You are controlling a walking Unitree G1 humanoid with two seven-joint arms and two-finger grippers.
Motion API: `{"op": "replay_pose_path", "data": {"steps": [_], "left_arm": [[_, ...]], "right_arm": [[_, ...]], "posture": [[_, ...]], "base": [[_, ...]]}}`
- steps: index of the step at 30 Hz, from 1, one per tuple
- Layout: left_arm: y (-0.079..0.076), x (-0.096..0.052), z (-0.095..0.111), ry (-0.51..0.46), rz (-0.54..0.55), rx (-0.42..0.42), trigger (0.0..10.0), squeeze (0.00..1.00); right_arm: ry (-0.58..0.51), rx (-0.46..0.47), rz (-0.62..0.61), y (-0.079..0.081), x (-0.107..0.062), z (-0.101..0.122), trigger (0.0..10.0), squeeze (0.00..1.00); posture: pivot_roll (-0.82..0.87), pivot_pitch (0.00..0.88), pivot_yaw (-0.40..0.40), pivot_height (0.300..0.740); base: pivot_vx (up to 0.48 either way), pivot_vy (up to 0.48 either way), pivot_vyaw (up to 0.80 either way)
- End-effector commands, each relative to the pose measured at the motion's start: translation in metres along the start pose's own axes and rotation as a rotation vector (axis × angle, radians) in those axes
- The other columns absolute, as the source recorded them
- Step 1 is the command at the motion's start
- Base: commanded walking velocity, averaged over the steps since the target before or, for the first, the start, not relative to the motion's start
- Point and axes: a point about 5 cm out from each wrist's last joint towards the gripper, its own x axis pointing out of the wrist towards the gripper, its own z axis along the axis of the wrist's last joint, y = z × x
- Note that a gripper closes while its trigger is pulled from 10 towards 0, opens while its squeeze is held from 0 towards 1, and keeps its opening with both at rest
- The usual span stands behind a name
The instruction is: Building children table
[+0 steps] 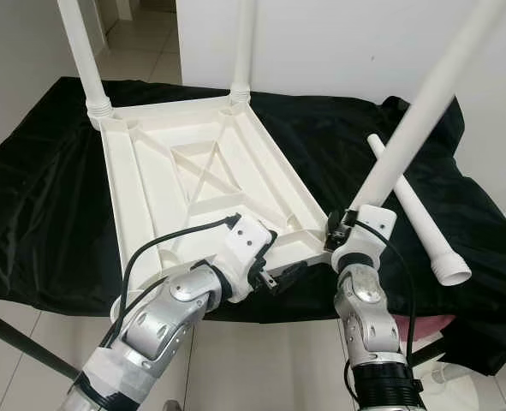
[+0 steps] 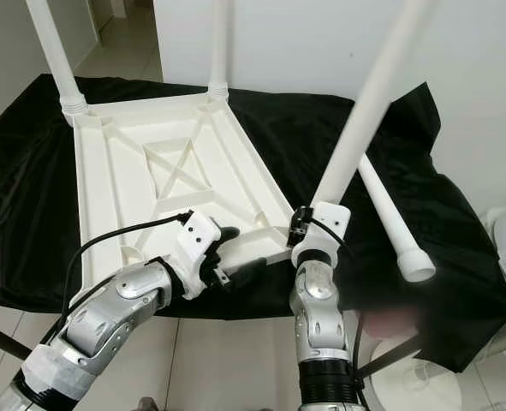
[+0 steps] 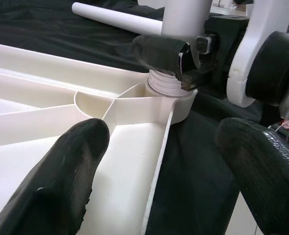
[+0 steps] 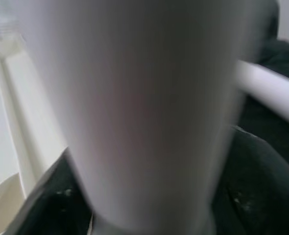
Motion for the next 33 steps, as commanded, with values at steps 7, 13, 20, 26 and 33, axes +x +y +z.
{"op": "replay_pose_path", "data": {"steps": [7, 13, 20, 26, 33], "left_arm": [[0.007, 0.003, 0.000, 0.014, -0.003, 0.019, 10.0, 0.00], [0.017, 0.004, -0.001, 0.033, 0.059, 0.031, 10.0, 0.00], [0.026, 0.005, -0.003, 0.057, 0.118, 0.043, 10.0, 0.00], [0.030, 0.005, -0.004, 0.067, 0.145, 0.039, 10.0, 0.00], [0.034, 0.005, -0.008, 0.107, 0.161, 0.049, 10.0, 0.00]], "right_arm": [[-0.079, 0.012, 0.028, -0.013, -0.012, 0.006, 10.0, 0.12], [-0.088, 0.015, 0.049, -0.018, -0.017, 0.006, 10.0, 0.00], [-0.109, 0.005, 0.074, -0.020, -0.024, 0.005, 10.0, 0.00], [-0.107, -0.013, 0.137, -0.021, -0.026, 0.001, 10.0, 0.00], [-0.121, -0.023, 0.176, -0.027, -0.028, 0.004, 10.0, 0.00]], "posture": [[-0.02, 0.076, -0.050, 0.740], [-0.03, 0.075, -0.047, 0.740], [-0.03, 0.073, -0.042, 0.740], [-0.03, 0.073, -0.037, 0.740], [-0.04, 0.076, -0.040, 0.740]], "base": [[0.000, 0.000, 0.00], [0.000, 0.000, 0.00], [0.000, 0.000, 0.00], [0.000, 0.000, 0.00], [0.000, 0.000, 0.00]]}}
